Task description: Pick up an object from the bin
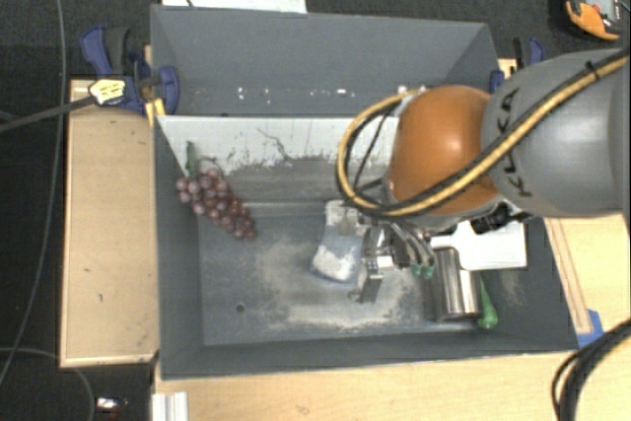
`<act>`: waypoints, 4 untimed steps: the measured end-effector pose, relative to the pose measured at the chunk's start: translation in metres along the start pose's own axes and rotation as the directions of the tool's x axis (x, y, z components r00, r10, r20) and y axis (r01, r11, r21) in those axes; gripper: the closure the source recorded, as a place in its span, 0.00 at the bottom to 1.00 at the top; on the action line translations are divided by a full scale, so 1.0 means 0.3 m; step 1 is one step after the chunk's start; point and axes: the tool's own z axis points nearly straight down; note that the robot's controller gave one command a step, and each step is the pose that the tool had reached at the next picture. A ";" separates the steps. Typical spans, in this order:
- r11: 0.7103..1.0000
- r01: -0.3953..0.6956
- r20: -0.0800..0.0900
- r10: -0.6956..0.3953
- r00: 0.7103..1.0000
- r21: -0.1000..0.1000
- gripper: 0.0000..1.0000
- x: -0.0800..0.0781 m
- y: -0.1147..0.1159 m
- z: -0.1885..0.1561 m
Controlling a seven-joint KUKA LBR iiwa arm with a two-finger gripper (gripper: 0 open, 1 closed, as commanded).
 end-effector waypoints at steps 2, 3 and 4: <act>0.992 -0.128 0.008 0.128 0.992 -0.003 0.00 -0.014 0.012 0.245; 0.989 -0.145 0.015 0.145 0.989 -0.004 0.00 -0.010 0.013 0.065; 0.991 -0.132 0.009 0.132 0.991 -0.003 0.00 -0.014 0.012 0.229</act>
Offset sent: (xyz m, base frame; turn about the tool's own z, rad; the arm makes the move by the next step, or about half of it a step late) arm 0.0033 0.0035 -0.0733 0.1284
